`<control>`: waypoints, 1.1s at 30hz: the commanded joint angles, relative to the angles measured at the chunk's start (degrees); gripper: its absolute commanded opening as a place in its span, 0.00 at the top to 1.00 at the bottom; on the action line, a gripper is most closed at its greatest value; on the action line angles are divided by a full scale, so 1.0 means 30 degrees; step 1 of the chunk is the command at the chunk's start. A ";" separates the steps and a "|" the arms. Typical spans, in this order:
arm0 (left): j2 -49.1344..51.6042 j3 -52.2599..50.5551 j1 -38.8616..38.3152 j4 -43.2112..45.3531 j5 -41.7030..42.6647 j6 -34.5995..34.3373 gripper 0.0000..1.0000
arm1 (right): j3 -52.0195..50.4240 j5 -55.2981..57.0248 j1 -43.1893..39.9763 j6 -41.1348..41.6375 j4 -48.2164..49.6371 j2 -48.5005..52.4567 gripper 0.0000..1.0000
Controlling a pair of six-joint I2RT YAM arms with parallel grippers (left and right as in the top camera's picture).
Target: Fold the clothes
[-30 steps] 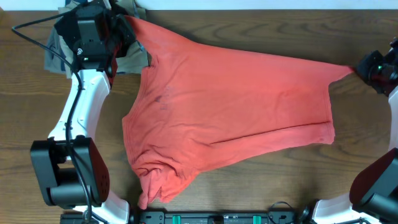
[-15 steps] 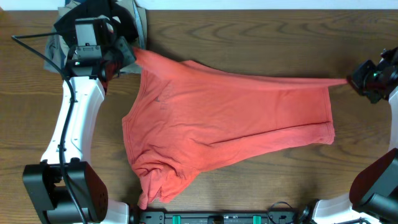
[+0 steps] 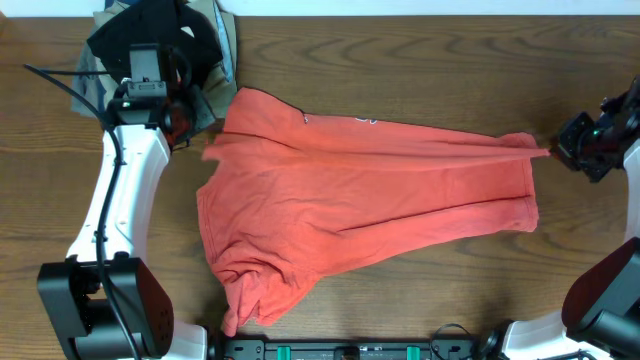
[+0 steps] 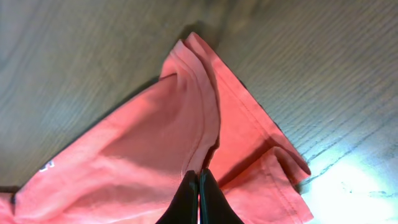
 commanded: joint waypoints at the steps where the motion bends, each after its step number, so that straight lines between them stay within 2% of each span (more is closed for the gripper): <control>1: -0.0131 -0.0685 0.0087 -0.0109 -0.0561 -0.0095 0.89 | -0.0780 0.0408 0.0022 -0.0270 0.0415 -0.0036 0.99; 3: -0.0131 -0.0882 0.0087 -0.0124 -0.0568 -0.0095 0.89 | -0.1115 0.0401 0.0029 -0.0262 0.0648 -0.0036 0.99; 4: -0.0131 -0.0998 0.0087 -0.0124 -0.0561 -0.0095 0.87 | -0.1268 0.0401 0.0022 -0.0270 0.0670 -0.0036 0.94; 5: -0.0131 -0.1035 0.0087 -0.0138 -0.0561 -0.0087 0.83 | -0.1326 0.0401 0.0022 -0.0270 0.0663 -0.0036 0.83; 6: -0.0131 -0.1049 0.0087 -0.0219 -0.0561 -0.0095 0.75 | -0.1355 0.0401 0.0022 -0.0277 0.0656 -0.0036 0.60; 7: -0.0131 -0.1049 0.0087 -0.0350 -0.0561 -0.0095 0.67 | -0.1362 0.0401 0.0022 -0.0357 0.0634 -0.0036 0.30; 8: -0.0131 -0.1049 0.0087 -0.0423 -0.0561 -0.0095 0.61 | -0.1362 0.0401 0.0022 -0.0495 0.0634 -0.0036 0.13; 10: -0.0131 -0.1049 0.0087 -0.0561 -0.0554 -0.0095 0.58 | -0.1355 0.0386 0.0022 -0.0561 0.0634 -0.0036 0.02; 20: -0.0189 -0.1049 0.0087 -0.0976 -0.0554 0.0015 0.57 | -0.1355 0.0029 0.0022 -0.0634 0.0364 -0.0036 0.02; 25: 0.0015 -0.1049 0.0087 -0.0007 -0.0554 0.1355 0.55 | -0.1362 0.0029 0.0029 -0.1005 0.0073 -0.0036 0.03; 29: 0.0845 -0.1049 0.0095 0.0612 -0.0554 0.2302 0.33 | -0.1362 0.0036 0.0313 -0.1472 -0.0197 -0.0036 0.03; 33: 0.2106 -0.1049 0.0138 0.0903 -0.0015 0.2557 0.31 | -0.1362 0.0058 0.0627 -0.2135 -0.0211 -0.0036 0.03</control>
